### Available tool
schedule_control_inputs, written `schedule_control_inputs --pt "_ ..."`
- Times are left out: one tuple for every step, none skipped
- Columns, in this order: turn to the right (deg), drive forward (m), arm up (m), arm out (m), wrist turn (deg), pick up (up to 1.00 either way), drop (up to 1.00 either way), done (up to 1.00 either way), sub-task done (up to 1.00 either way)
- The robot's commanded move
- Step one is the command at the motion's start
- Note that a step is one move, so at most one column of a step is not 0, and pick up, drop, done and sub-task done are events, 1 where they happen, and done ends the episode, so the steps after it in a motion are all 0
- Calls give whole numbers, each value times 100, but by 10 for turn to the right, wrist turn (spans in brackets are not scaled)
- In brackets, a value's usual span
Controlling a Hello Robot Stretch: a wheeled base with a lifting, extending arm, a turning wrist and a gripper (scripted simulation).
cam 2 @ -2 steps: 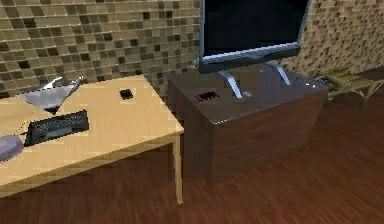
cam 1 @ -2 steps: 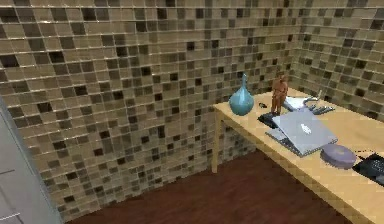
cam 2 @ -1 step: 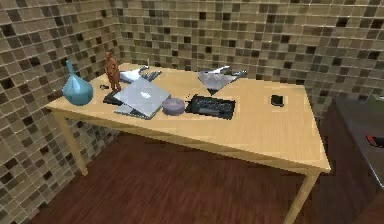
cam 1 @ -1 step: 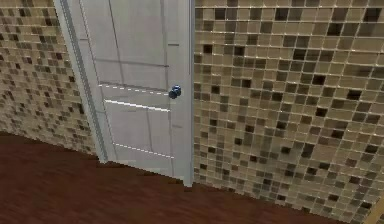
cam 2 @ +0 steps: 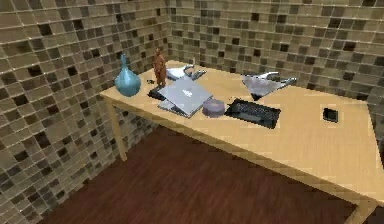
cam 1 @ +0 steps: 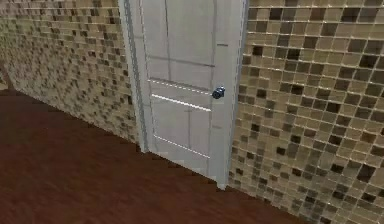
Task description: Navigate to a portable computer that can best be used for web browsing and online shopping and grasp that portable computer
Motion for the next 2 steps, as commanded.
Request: schedule_control_inputs --pt "450 0 0 0 0 0 0 0 0" --pt "330 0 0 0 0 0 0 0 0"
